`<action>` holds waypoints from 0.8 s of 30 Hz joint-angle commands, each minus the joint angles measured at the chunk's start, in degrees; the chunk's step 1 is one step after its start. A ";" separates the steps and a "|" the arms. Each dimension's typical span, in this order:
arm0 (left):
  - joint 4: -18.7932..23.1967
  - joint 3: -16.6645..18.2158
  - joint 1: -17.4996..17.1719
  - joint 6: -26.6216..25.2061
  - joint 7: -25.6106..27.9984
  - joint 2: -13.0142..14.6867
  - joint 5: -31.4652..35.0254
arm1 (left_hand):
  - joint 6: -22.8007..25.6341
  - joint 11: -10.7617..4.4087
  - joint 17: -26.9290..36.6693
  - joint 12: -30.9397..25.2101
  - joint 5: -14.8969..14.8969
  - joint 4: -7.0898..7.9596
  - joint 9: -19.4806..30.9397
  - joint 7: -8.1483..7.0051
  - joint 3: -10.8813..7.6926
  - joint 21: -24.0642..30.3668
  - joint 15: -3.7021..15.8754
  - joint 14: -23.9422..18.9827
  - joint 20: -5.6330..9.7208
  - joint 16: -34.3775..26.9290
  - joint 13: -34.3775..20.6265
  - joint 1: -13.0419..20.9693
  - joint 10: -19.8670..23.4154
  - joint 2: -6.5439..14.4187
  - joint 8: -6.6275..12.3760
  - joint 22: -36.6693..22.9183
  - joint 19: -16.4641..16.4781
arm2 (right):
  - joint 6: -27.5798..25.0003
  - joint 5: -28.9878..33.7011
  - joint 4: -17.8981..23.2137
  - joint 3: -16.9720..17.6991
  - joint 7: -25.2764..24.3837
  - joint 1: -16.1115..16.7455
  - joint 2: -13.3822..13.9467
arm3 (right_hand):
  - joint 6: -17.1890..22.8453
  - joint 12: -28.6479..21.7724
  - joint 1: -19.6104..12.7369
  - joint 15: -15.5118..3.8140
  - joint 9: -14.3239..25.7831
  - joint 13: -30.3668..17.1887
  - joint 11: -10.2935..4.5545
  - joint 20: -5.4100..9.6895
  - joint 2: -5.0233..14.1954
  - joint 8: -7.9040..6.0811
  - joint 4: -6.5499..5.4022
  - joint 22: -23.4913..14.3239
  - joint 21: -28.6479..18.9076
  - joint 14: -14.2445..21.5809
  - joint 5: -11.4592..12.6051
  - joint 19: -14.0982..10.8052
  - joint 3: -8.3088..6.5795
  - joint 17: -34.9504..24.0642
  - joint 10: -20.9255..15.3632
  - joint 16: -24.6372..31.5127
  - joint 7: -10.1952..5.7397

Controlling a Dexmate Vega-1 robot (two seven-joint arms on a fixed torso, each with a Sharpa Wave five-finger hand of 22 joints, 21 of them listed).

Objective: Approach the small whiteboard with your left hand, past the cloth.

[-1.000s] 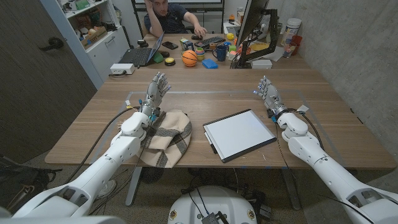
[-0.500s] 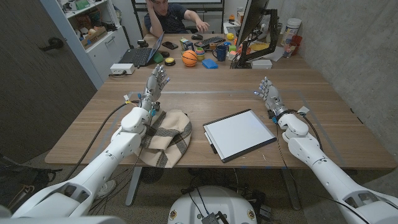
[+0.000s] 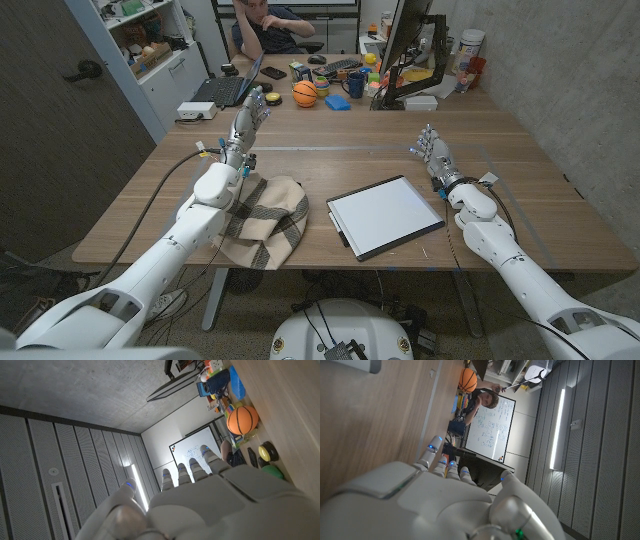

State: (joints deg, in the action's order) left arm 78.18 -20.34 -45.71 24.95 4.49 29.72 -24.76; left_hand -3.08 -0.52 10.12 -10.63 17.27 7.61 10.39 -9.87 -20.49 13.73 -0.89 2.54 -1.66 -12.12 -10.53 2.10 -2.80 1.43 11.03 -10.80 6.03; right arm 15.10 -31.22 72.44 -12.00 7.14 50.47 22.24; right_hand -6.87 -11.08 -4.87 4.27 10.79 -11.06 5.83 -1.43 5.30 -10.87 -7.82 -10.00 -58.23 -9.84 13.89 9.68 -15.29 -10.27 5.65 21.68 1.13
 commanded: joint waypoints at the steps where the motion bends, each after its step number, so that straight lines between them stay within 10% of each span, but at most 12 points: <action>1: 3.27 -0.20 1.00 2.24 4.47 2.07 8.26 | -0.05 -0.50 0.18 -0.18 0.37 -0.74 0.12 -1.25 -0.01 -0.31 -0.14 0.16 -0.20 0.01 -0.15 0.38 -0.32 -0.67 0.22 -0.12 -0.03 | -0.08 0.86 -0.43 1.21 0.74 0.22 -1.04 | -0.37 -0.21 -0.56 0.14 0.22 -0.12 0.02 -0.01 -0.08 -0.20 -0.03 -0.12 0.32 -5.16 0.27 9.59 -0.01 -0.13 0.41 -0.27 -0.02; 24: 7.73 -2.47 6.09 3.29 6.73 4.45 22.05 | 0.27 -1.55 0.15 -0.06 0.74 -2.03 0.09 -2.59 0.65 -0.80 0.74 0.23 -0.43 0.21 -0.12 1.45 -0.51 -2.16 0.12 -0.08 -0.22 | 0.02 1.17 -0.99 2.29 1.73 0.63 -2.19 | -0.21 -0.16 -0.50 0.13 0.22 -0.12 -0.04 -0.03 -0.06 -0.23 -0.07 -0.14 0.79 -5.06 0.29 9.45 0.15 -0.15 0.47 -0.55 -0.02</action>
State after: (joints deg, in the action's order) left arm 84.28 -21.24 -42.53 28.37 10.51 33.36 -9.03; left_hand -2.77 -1.56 10.13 -10.63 17.40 5.91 10.39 -12.00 -19.74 13.29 -0.38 2.44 -1.98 -12.12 -10.53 3.52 -3.22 0.01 11.03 -10.79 5.70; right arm 15.03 -30.06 71.73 -10.20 8.36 50.80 20.58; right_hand -6.87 -11.08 -4.87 4.27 10.78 -11.05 5.83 -1.43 5.30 -10.87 -7.82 -10.00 -57.78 -9.84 13.89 9.68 -15.29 -10.26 5.65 21.18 1.13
